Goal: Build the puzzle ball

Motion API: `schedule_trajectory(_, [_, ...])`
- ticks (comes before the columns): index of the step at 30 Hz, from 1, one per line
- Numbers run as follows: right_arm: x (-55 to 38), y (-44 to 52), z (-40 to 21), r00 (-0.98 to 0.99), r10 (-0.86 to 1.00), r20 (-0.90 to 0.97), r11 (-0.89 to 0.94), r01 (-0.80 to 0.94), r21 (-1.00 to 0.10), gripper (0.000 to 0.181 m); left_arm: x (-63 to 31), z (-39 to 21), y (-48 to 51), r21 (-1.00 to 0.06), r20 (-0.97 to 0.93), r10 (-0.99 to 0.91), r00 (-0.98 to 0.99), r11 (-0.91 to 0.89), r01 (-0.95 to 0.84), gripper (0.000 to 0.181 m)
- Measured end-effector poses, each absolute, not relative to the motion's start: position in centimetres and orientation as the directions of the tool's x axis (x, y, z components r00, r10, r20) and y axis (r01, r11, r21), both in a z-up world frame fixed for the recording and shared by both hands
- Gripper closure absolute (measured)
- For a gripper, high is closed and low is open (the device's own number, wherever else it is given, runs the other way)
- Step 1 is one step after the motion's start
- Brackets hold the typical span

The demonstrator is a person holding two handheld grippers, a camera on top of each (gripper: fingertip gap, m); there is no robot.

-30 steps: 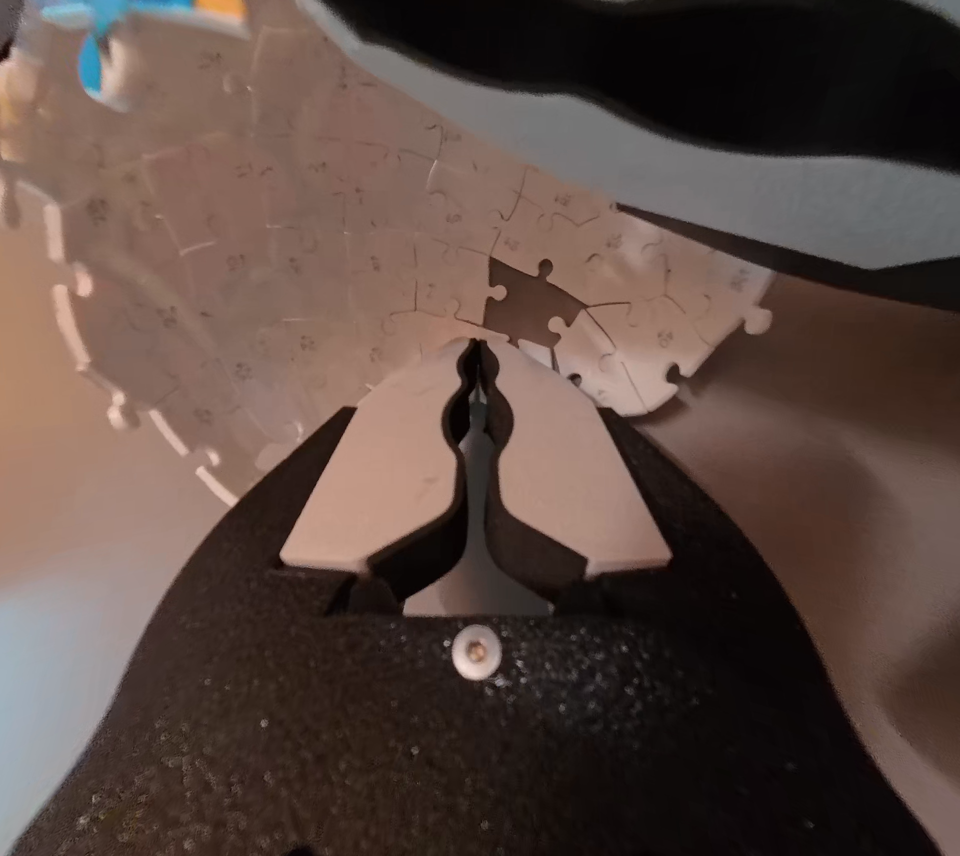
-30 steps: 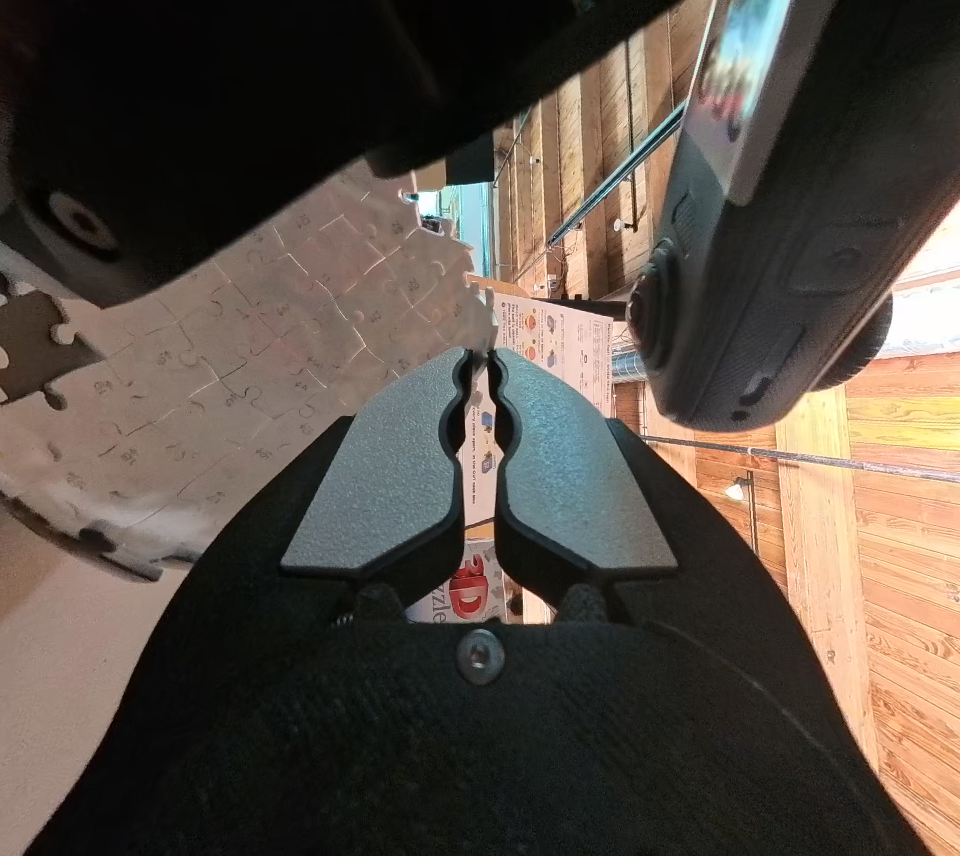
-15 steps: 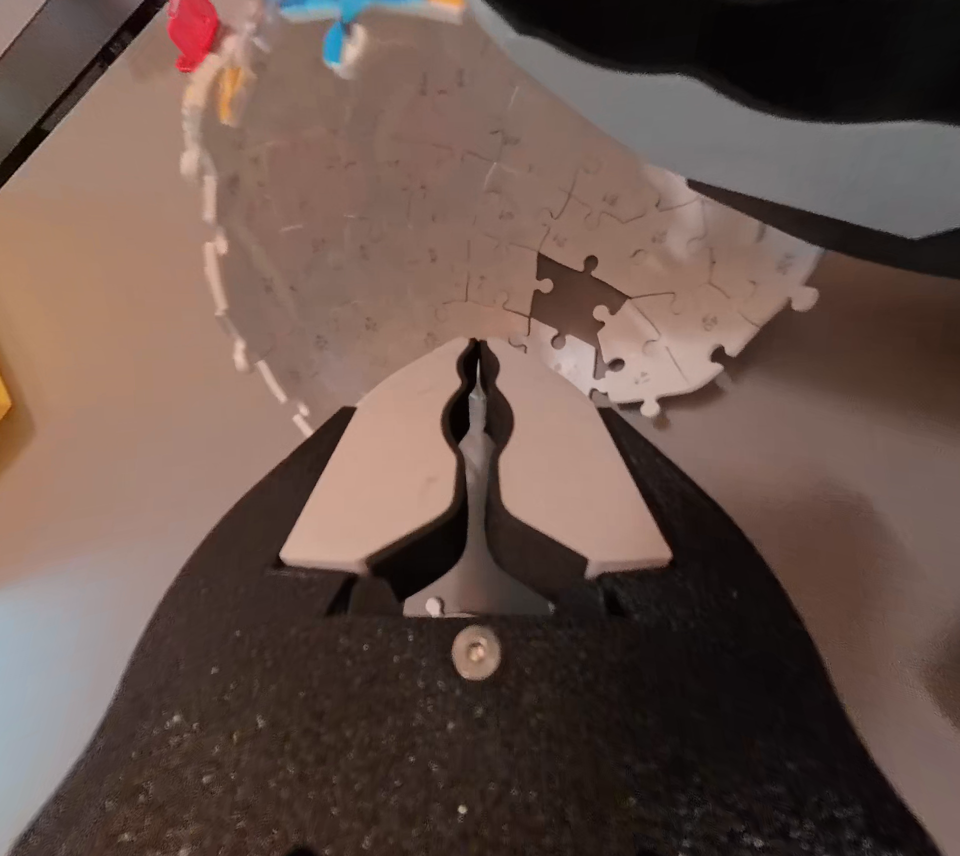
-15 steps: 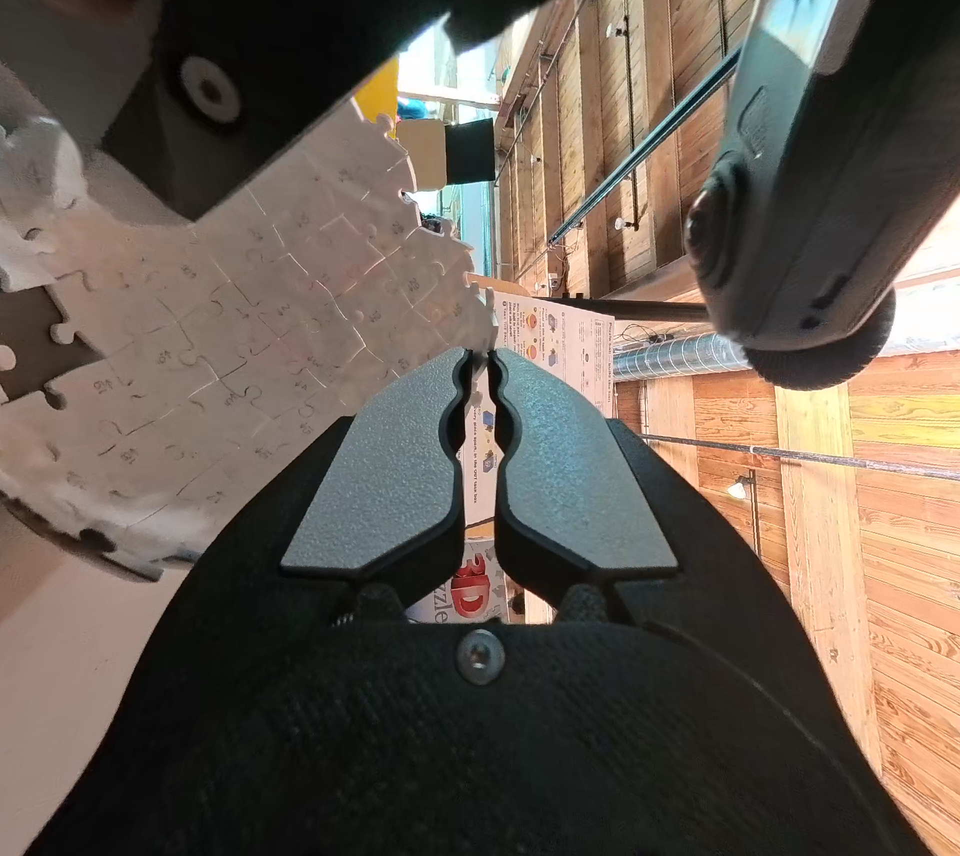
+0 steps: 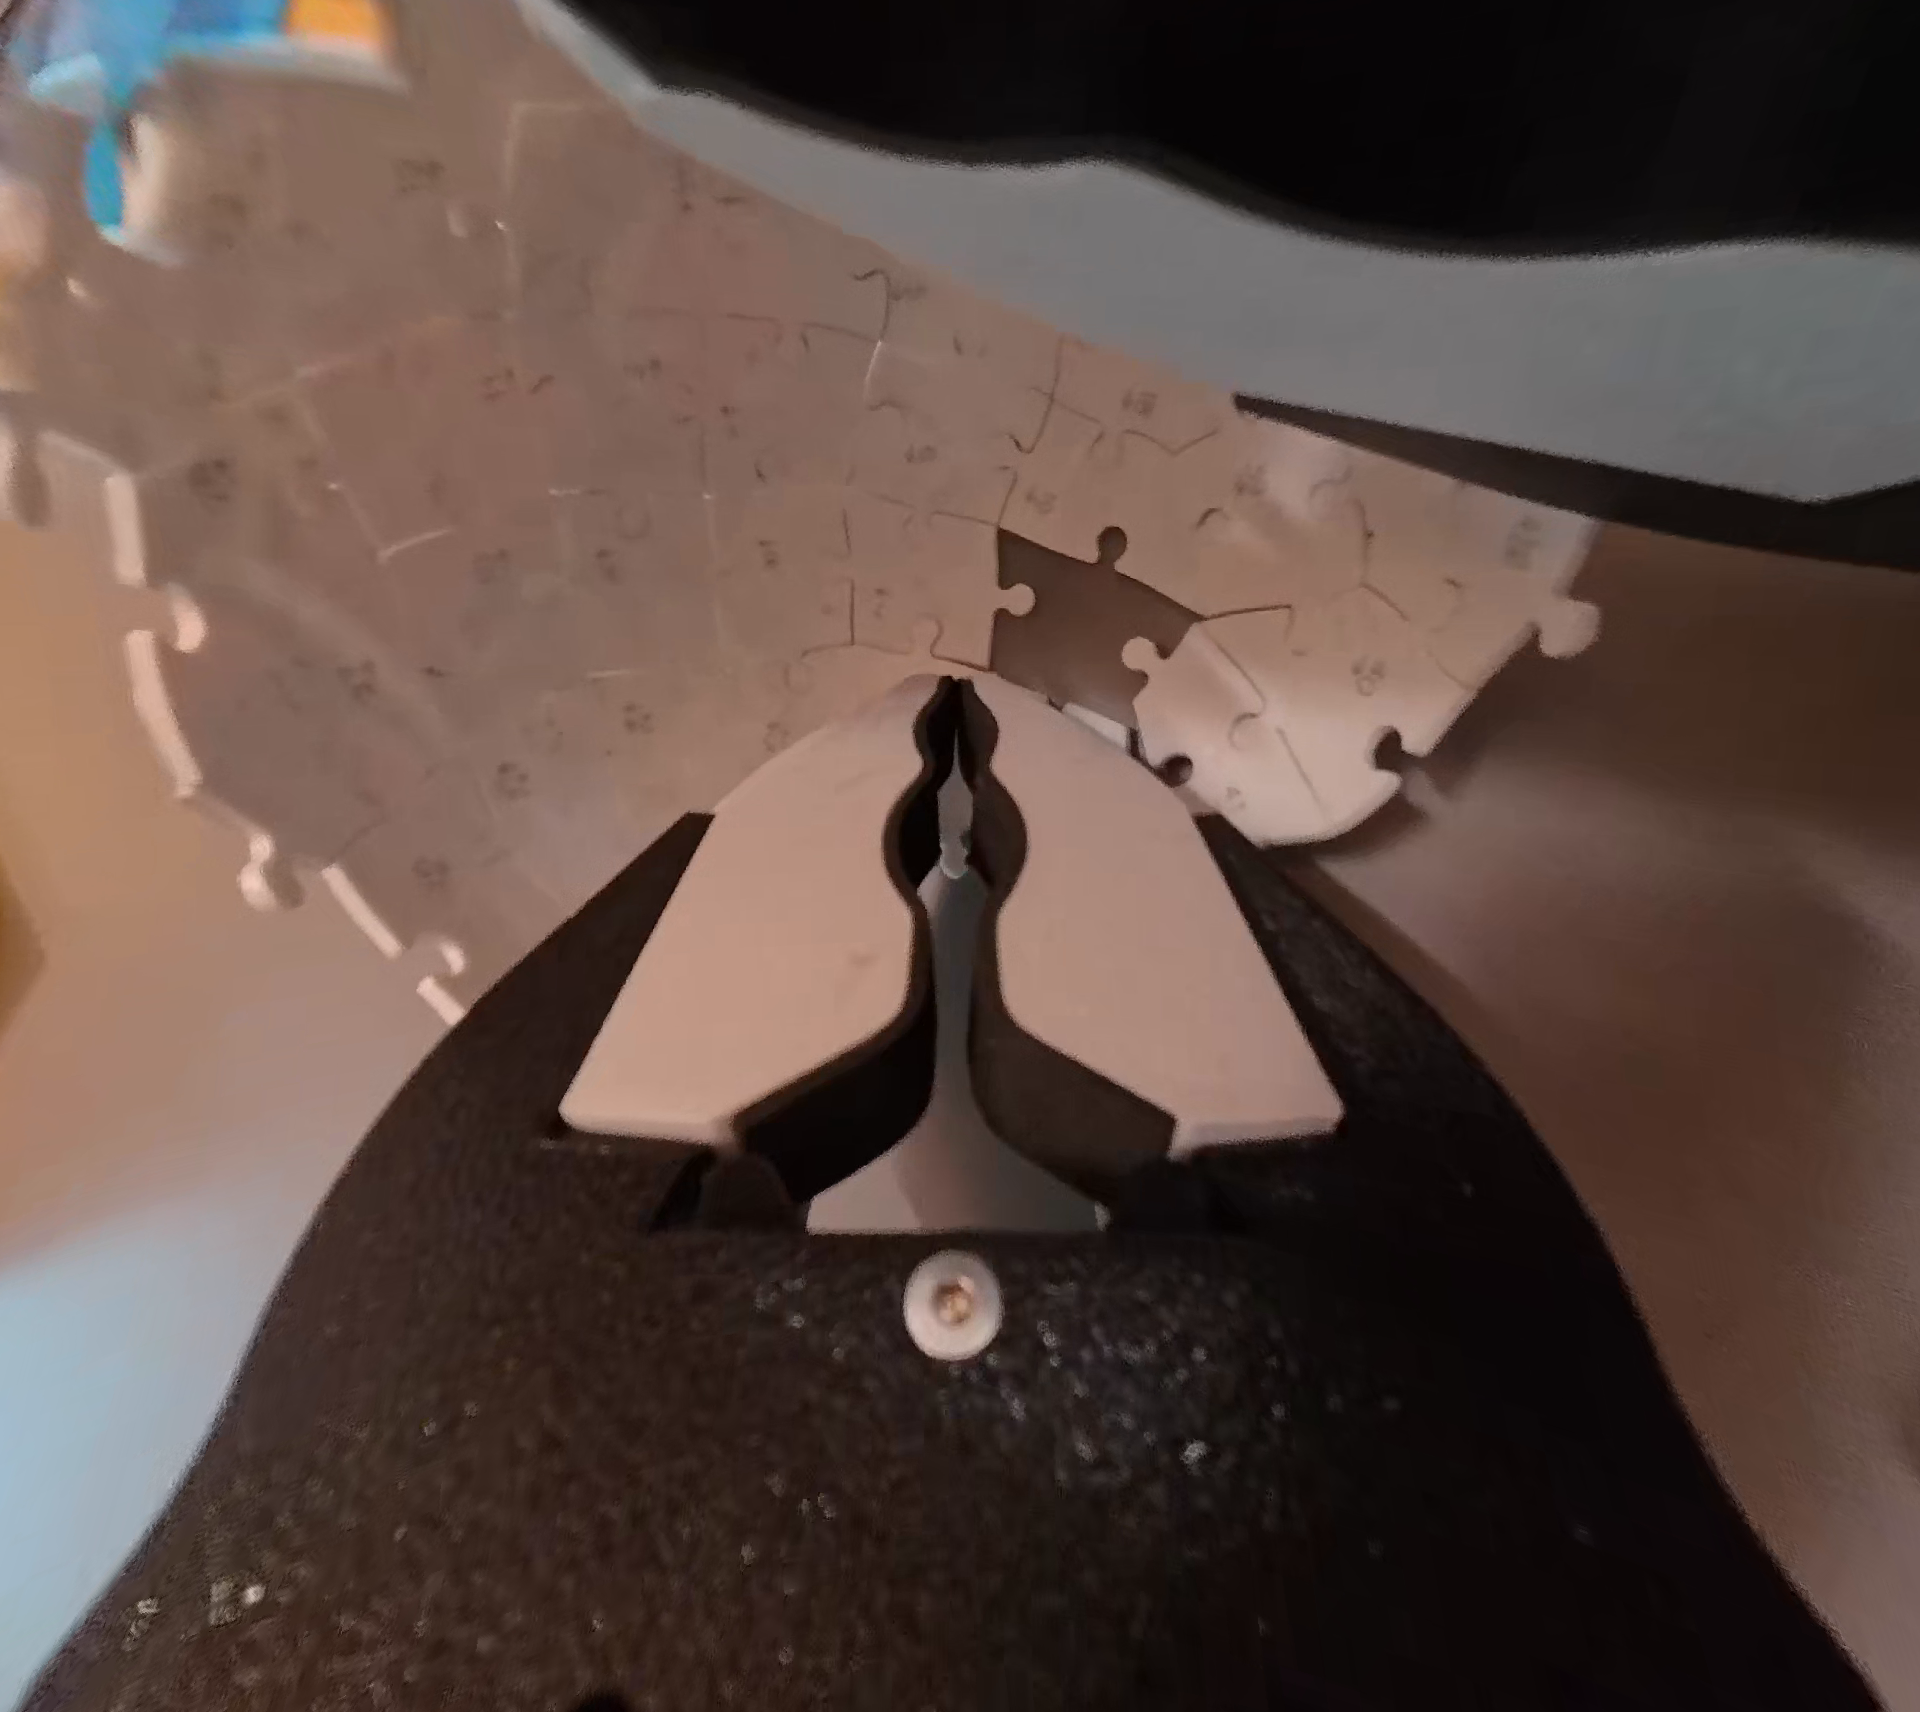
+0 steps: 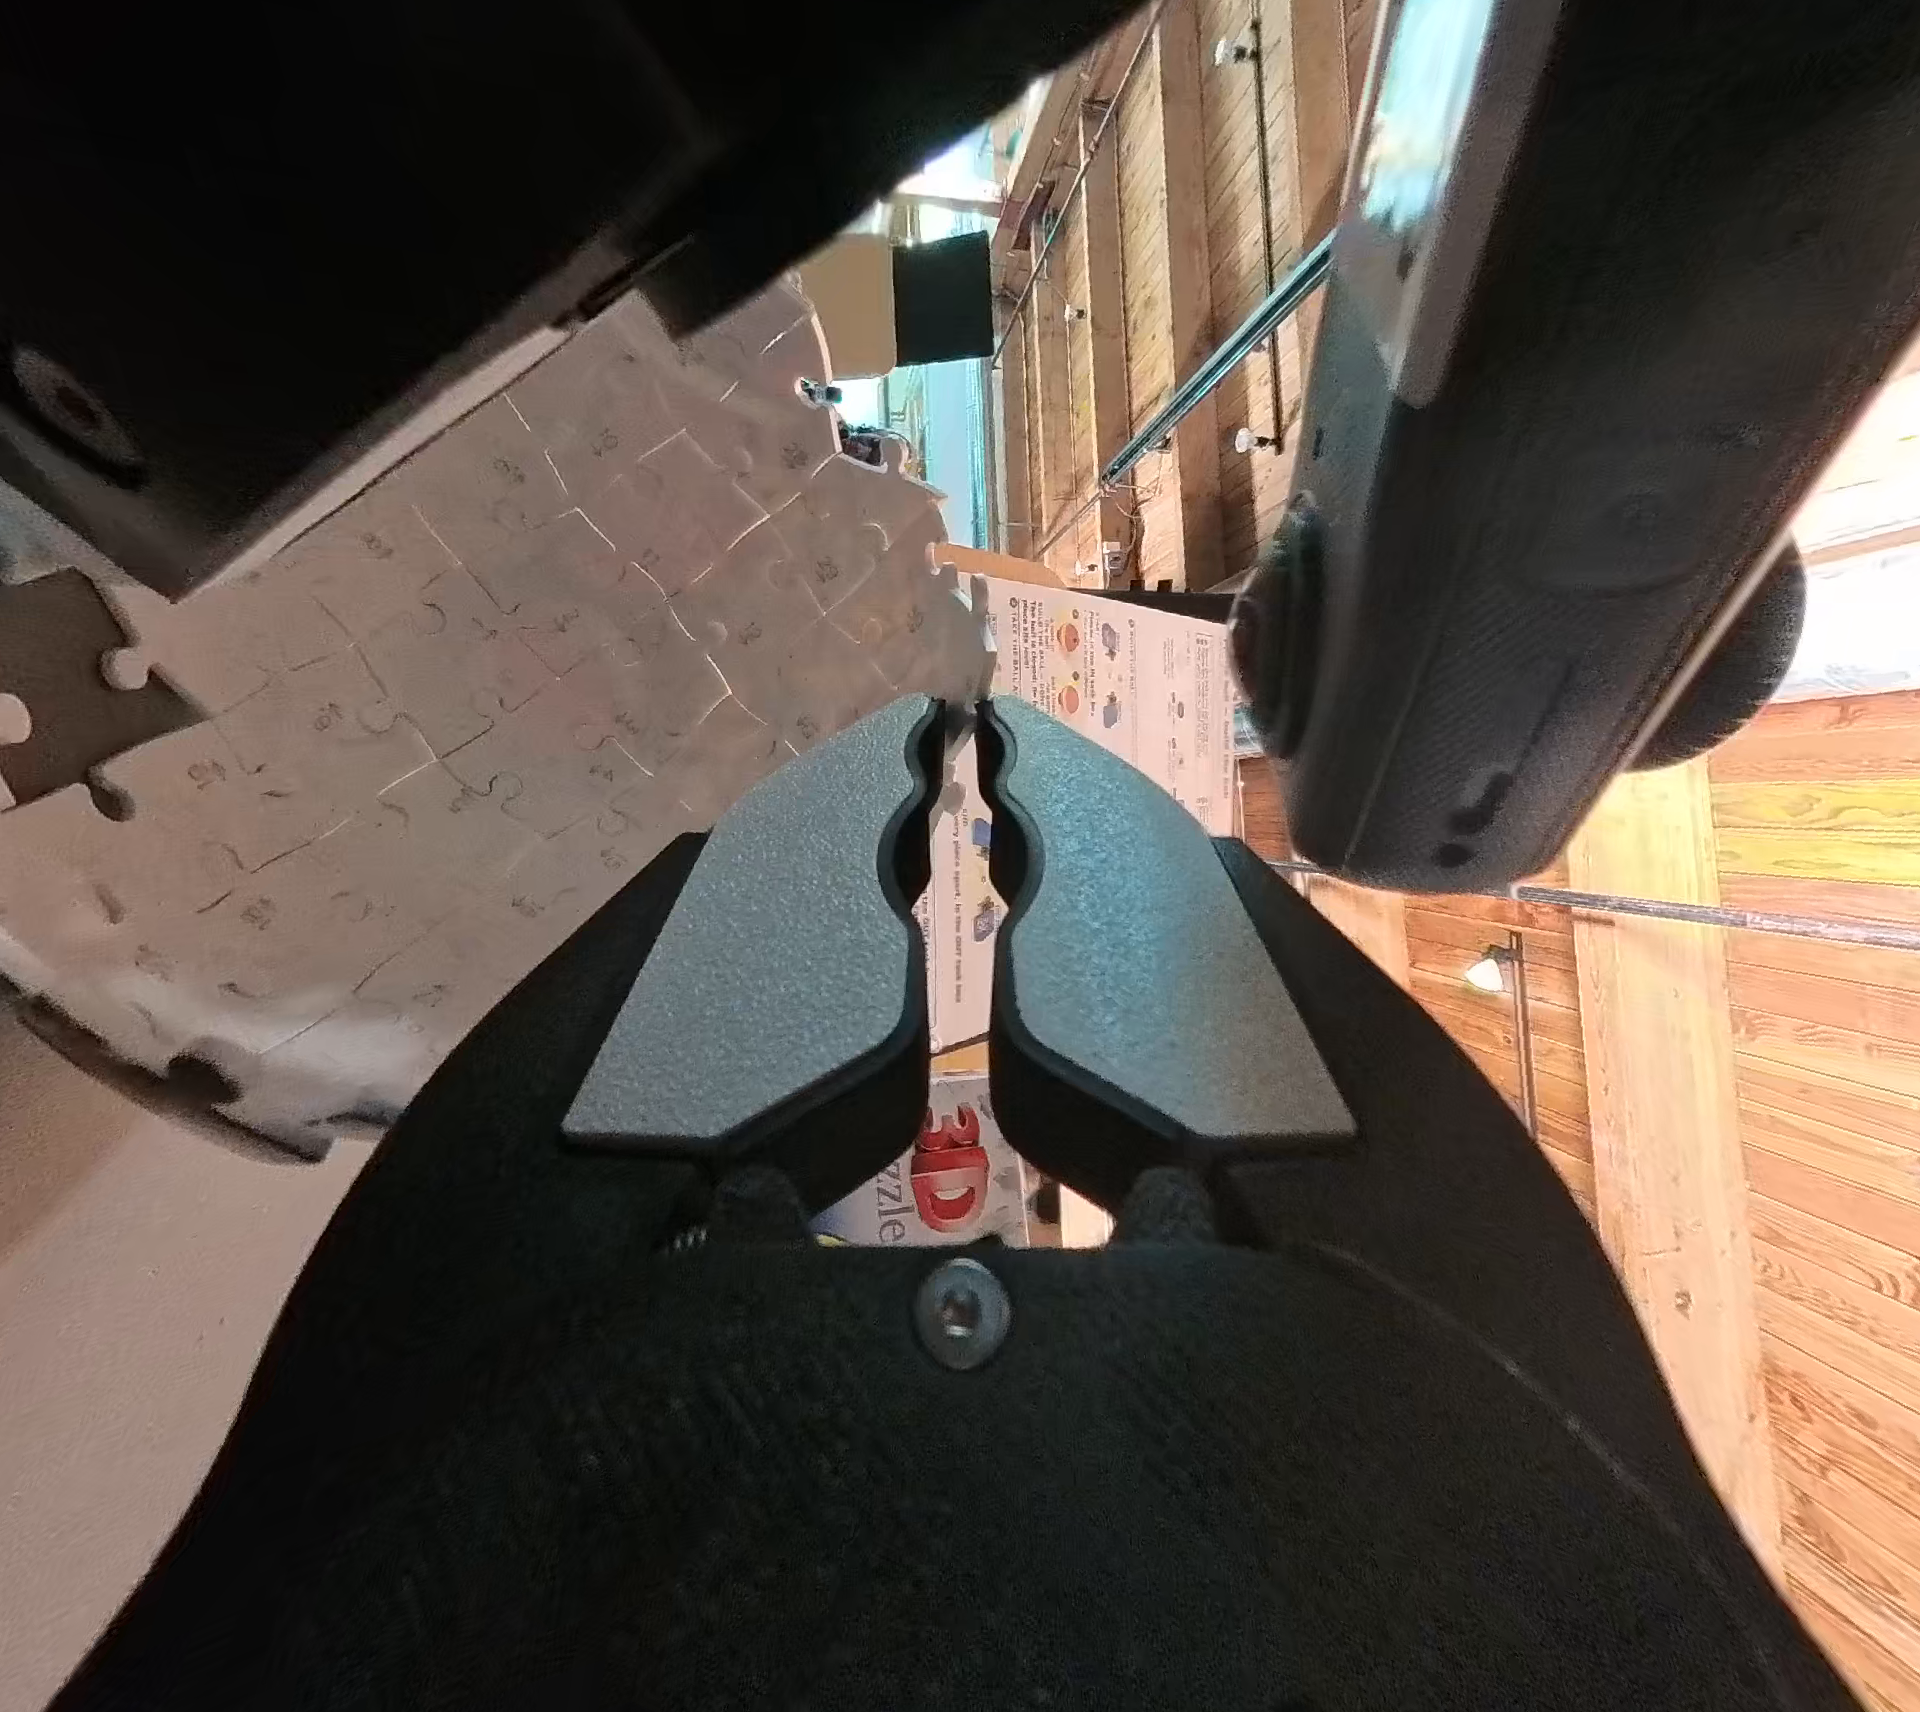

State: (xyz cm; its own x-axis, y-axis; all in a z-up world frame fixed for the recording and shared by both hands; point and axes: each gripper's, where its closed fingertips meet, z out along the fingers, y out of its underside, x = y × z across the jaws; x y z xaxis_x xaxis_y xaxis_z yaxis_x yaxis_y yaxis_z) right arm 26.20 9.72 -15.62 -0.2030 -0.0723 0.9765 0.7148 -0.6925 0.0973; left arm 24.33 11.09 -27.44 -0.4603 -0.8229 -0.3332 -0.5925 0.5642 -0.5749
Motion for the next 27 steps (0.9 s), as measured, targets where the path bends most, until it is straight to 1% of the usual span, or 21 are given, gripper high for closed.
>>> schedule_trajectory(4, [26.3, 9.7, -15.7, -0.195, -0.078, 0.978, -0.695, 0.713, 0.087, 0.176, 24.6, -27.5, 11.1, -0.592, -0.314, -0.843, -0.436, 0.533, -0.605, 0.181])
schedule_trajectory(7, [26.3, 9.7, -15.7, -0.193, -0.081, 0.978, -0.695, 0.714, 0.083, 0.176, 24.6, -27.5, 11.1, -0.584, -0.277, -0.857, -0.434, 0.509, -0.633, 0.181])
schedule_trajectory(11, [26.3, 9.7, -15.7, -0.192, -0.080, 0.978, -0.696, 0.713, 0.083, 0.176, 24.6, -27.5, 11.1, -0.567, -0.301, -0.840, -0.451, 0.538, -0.624, 0.181])
schedule_trajectory(14, [26.3, 9.7, -15.7, -0.192, -0.081, 0.978, -0.697, 0.713, 0.082, 0.176, 24.6, -27.5, 11.1, -0.600, -0.306, -0.841, -0.445, 0.534, -0.596, 0.181])
schedule_trajectory(17, [26.4, 9.6, -15.7, -0.192, -0.081, 0.978, -0.698, 0.712, 0.082, 0.176, 24.6, -27.2, 11.4, -0.639, -0.281, -0.868, -0.411, 0.488, -0.594, 0.181])
schedule_trajectory(19, [26.4, 9.6, -15.7, -0.191, -0.082, 0.978, -0.698, 0.712, 0.080, 0.176, 24.8, -26.3, 11.8, -0.678, -0.289, -0.885, -0.366, 0.459, -0.574, 0.181])
schedule_trajectory(21, [26.4, 9.6, -15.7, -0.190, -0.082, 0.978, -0.697, 0.712, 0.080, 0.176, 24.8, -25.6, 12.0, -0.692, -0.287, -0.890, -0.355, 0.449, -0.566, 0.181])
schedule_trajectory(27, [26.4, 9.7, -15.7, -0.190, -0.083, 0.978, -0.695, 0.714, 0.079, 0.176, 24.8, -26.2, 11.4, -0.643, -0.326, -0.849, -0.417, 0.522, -0.561, 0.181])
